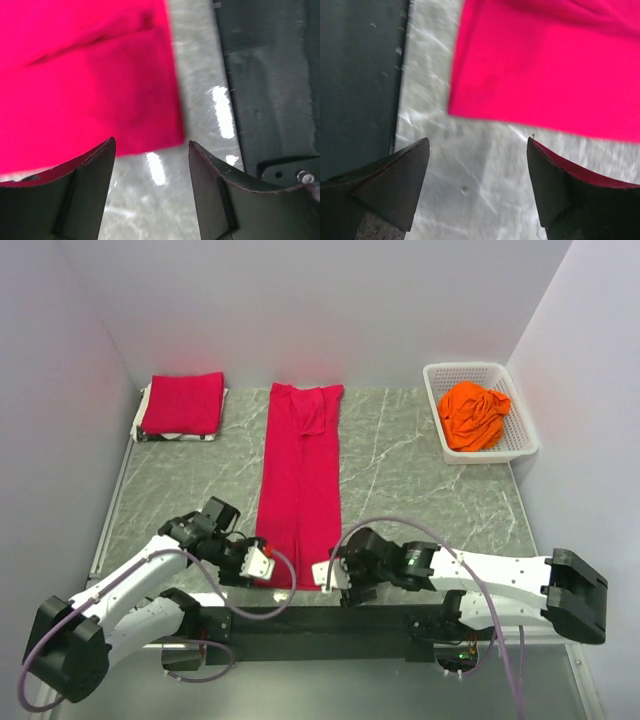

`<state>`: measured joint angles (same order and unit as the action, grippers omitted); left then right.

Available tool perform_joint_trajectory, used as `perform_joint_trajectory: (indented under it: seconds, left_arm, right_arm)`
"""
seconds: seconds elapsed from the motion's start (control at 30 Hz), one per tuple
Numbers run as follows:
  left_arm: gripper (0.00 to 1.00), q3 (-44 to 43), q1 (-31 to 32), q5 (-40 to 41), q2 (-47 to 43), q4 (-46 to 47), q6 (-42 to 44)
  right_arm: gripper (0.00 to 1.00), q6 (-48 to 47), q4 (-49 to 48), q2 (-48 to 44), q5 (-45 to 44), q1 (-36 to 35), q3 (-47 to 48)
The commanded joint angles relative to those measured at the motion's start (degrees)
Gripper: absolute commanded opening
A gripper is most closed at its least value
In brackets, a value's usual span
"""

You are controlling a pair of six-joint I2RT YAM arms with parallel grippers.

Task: Fold and stack the t-shirts
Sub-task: Fold the tshirt

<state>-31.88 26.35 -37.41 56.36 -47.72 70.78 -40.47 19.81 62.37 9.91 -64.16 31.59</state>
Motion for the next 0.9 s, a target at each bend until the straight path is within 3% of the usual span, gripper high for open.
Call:
perform_joint_trajectory:
  seconds: [0.0,0.17,0.4,0.63,0.77,0.87]
  left_arm:
    - [0.66,3.5,4.6,1.5,-3.3,5.1,-2.6]
    - [0.66,6.0,5.5,1.6,-5.7,7.6,-5.0]
    - [0.64,8.1,5.4,2.2,-7.5,8.0,-3.2]
    - [0.62,8.7,5.6,1.1,-6.7,7.9,-0.7]
    - [0.56,9.3,5.9,1.5,-5.5,9.0,1.4]
    - [0.48,9.6,6.8,2.6,-3.6,11.1,1.7]
  right_arm:
    - [0.85,-1.5,-9.0,2.1,-4.8,-5.1,-0.6]
    - [0.79,-2.3,-12.3,6.5,-4.6,-8.2,-0.5]
    - [0.53,-2.9,-10.8,12.8,-3.9,-8.5,0.4]
    - [0.43,-1.5,-6.9,20.6,-4.3,-8.7,5.1]
    - [0.26,-0.6,-5.8,22.0,-4.6,-8.5,5.2]
    - [0.04,-0.1,-6.5,22.0,-5.9,-8.5,4.6]
